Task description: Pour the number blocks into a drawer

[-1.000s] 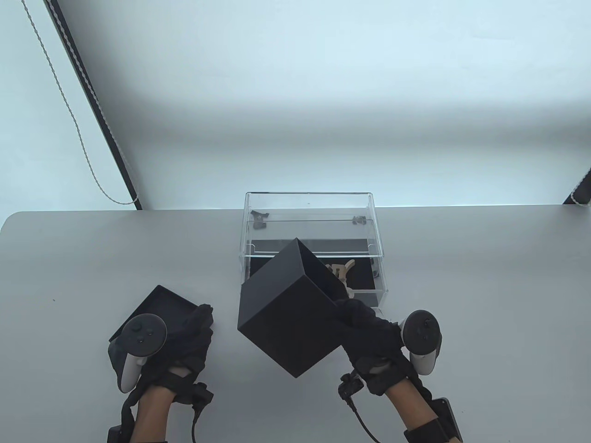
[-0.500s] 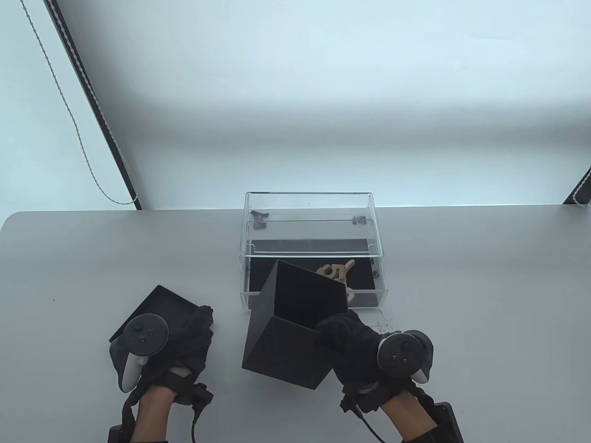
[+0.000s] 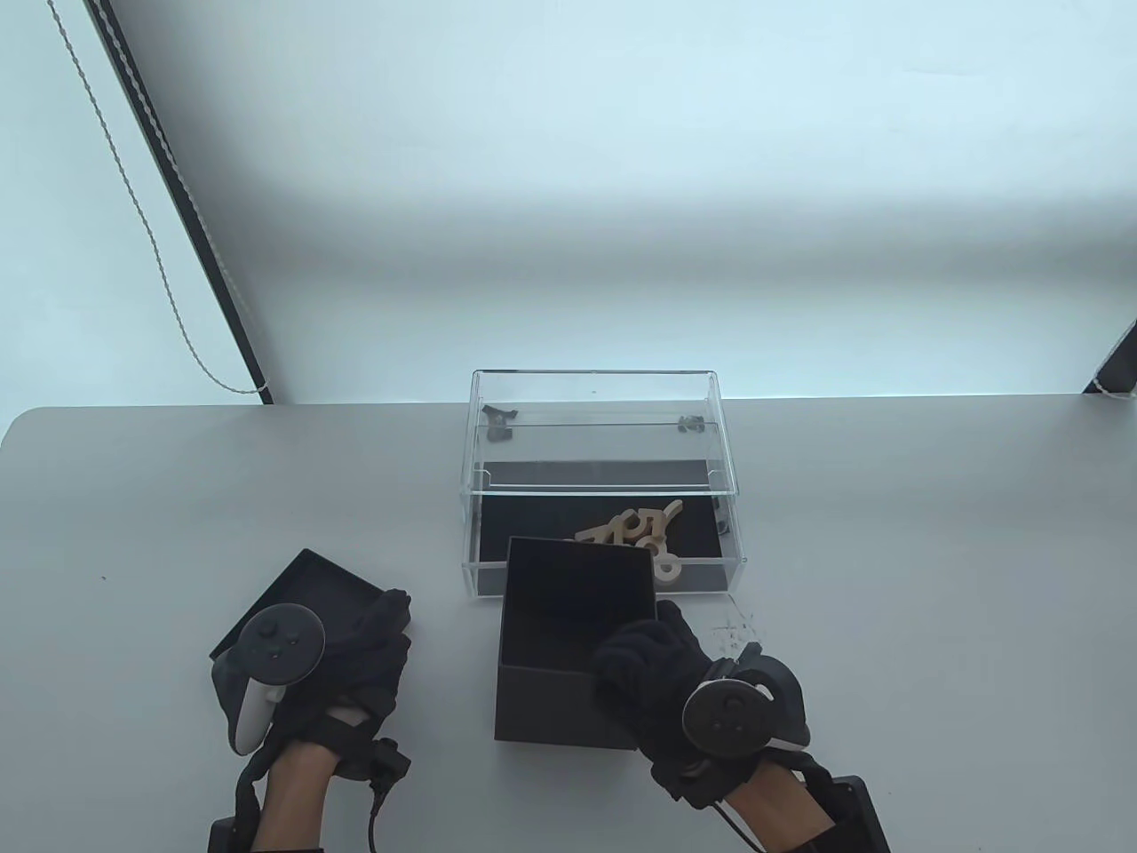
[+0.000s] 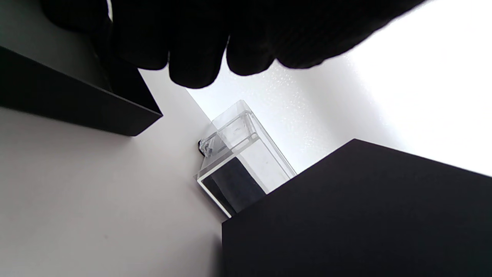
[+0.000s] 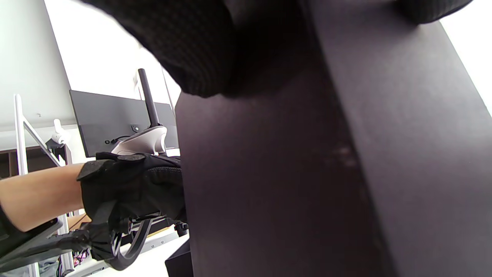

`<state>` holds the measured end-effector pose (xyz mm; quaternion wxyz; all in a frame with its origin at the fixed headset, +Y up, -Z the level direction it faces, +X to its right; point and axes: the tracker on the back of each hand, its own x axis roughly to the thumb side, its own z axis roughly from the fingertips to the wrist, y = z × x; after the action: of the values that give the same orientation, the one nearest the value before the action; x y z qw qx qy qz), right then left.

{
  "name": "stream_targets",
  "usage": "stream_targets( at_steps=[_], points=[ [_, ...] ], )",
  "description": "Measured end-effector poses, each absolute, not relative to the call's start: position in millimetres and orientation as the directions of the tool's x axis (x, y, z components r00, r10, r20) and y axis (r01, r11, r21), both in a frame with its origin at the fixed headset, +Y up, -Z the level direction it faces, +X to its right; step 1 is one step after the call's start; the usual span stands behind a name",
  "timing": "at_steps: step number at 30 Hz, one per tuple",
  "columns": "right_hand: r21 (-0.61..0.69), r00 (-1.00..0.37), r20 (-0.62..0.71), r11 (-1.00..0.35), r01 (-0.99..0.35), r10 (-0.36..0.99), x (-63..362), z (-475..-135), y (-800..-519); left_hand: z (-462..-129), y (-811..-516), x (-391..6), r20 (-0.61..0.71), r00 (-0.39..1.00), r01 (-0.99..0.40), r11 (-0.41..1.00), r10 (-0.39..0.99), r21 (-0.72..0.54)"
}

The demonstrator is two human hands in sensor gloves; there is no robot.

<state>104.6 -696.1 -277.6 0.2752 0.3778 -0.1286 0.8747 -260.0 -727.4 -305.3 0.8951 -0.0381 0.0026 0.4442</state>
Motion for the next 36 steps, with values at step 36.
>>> stream_targets(
  at_steps=[36],
  points=[
    [-0.07,-0.567,0.705,-0.754,-0.653,0.426,134.3,-278.2,-682.1,-307.0,-747.4,-275.6,-0.242,0.813,-0.567,0.815,0.53,-0.119]
  ],
)
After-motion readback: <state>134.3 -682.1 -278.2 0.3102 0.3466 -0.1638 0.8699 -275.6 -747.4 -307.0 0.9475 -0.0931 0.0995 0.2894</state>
